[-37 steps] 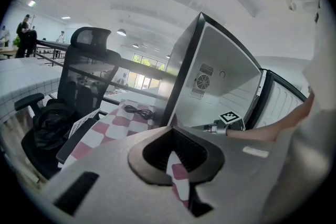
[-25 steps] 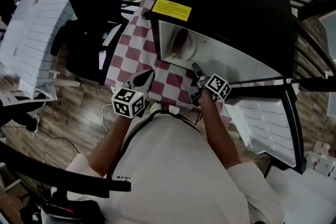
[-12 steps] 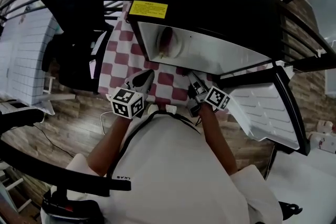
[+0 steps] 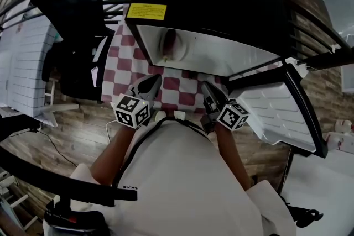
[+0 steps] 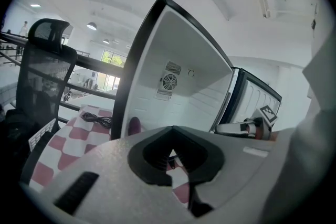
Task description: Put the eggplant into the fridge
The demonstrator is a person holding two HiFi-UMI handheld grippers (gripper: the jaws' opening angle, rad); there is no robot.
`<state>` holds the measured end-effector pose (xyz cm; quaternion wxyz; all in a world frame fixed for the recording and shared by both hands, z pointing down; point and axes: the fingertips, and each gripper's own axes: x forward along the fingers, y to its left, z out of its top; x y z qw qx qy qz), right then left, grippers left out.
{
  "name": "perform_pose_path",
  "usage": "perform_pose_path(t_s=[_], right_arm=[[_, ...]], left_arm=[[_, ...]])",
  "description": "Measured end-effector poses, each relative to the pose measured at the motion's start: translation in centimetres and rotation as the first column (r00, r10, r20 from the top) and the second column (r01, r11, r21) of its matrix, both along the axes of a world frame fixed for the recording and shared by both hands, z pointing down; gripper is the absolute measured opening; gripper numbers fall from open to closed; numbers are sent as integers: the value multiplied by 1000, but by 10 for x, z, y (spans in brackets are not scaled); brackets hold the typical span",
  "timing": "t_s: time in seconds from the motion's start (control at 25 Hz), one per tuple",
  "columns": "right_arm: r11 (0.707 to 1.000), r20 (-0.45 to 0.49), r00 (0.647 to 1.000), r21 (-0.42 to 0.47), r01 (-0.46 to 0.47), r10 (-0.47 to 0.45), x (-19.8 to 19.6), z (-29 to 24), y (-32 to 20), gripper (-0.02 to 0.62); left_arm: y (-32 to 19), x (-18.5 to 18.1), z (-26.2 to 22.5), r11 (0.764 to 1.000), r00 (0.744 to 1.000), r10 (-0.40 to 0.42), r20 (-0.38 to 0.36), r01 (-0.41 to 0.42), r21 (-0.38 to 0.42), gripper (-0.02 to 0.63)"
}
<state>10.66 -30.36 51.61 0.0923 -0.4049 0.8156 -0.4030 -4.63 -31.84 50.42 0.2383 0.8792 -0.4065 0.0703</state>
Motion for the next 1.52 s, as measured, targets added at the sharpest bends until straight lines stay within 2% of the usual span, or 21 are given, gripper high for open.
perform_pose_path(t_s=[0.28, 0.48, 0.64, 1.16, 1.52], right_arm=[[997, -13, 1000, 78, 4, -3, -3, -33, 0, 6], [984, -89, 995, 171, 59, -45, -12, -59, 0, 6], [974, -112, 992, 211, 86, -64, -17, -72, -1, 6], [967, -161, 982, 219, 129, -94, -26, -66, -4, 5], [972, -164, 982, 199, 128, -96, -24, -59, -4, 6]], left_arm=[[5, -2, -17, 1000, 1000, -12, -24, 12, 21, 2], [4, -8, -29, 999, 999, -31, -41, 33, 43, 2], [3, -14, -35, 997, 998, -45, -43, 47, 56, 2], [3, -19, -30, 996, 997, -71, -33, 73, 48, 2], [5, -16, -24, 996, 997, -76, -29, 77, 38, 2]])
